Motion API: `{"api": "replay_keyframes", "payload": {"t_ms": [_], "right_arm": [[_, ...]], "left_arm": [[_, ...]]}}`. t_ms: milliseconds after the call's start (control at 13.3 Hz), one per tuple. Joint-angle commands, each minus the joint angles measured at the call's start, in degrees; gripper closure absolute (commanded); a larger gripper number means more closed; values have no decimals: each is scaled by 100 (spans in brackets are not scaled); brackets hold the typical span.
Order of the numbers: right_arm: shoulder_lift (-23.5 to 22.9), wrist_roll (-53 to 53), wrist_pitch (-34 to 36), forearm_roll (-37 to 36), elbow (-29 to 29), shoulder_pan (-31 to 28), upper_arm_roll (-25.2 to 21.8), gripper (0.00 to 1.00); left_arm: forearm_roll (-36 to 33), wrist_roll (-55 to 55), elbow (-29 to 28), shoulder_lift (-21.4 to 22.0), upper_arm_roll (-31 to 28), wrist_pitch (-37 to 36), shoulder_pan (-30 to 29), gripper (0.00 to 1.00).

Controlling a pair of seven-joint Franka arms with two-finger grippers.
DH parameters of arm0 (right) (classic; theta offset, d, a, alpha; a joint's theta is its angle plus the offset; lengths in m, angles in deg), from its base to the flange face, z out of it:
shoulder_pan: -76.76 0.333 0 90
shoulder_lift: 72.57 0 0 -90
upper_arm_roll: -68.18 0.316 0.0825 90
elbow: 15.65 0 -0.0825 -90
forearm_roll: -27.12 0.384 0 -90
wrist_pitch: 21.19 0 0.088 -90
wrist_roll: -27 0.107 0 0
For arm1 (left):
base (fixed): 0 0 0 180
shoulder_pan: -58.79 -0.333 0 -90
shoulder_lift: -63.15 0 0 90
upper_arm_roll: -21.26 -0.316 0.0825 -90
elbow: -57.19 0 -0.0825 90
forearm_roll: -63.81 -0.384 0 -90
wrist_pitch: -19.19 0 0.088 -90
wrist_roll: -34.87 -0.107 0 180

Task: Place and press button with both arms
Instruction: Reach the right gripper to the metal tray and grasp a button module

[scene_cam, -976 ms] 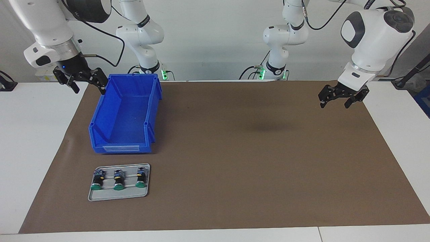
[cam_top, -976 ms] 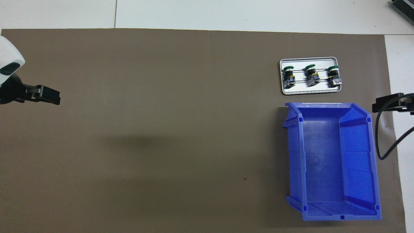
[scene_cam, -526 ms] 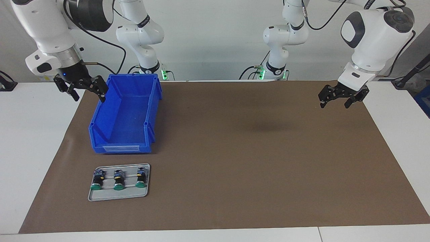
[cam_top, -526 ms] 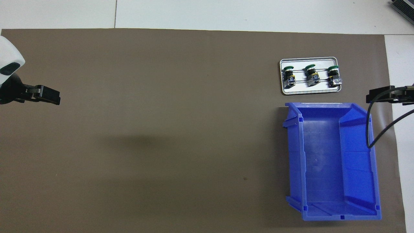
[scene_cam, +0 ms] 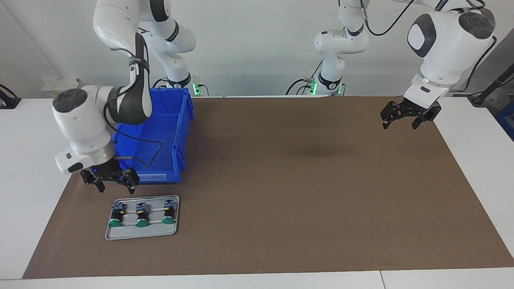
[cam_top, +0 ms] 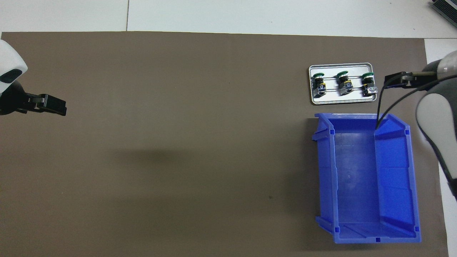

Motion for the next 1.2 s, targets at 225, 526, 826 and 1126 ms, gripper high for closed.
{"api": "replay_keyframes", "payload": {"t_ms": [225, 526, 826, 1126], "right_arm": [[-562, -841, -601, 475, -154, -31, 124, 0], [-562, -930, -981, 475, -436, -48, 124, 9], [-562, -957, -1007, 475, -516, -74, 115, 100], [-562, -913, -1025, 431, -446, -66, 107, 100]], "left_arm": [[-85, 49, -202, 158, 9, 83, -8, 0], [-85, 49, -202, 158, 9, 83, -8, 0], [-85, 49, -202, 158, 9, 83, -17, 0], [-85, 49, -202, 166, 9, 83, -8, 0]]}}
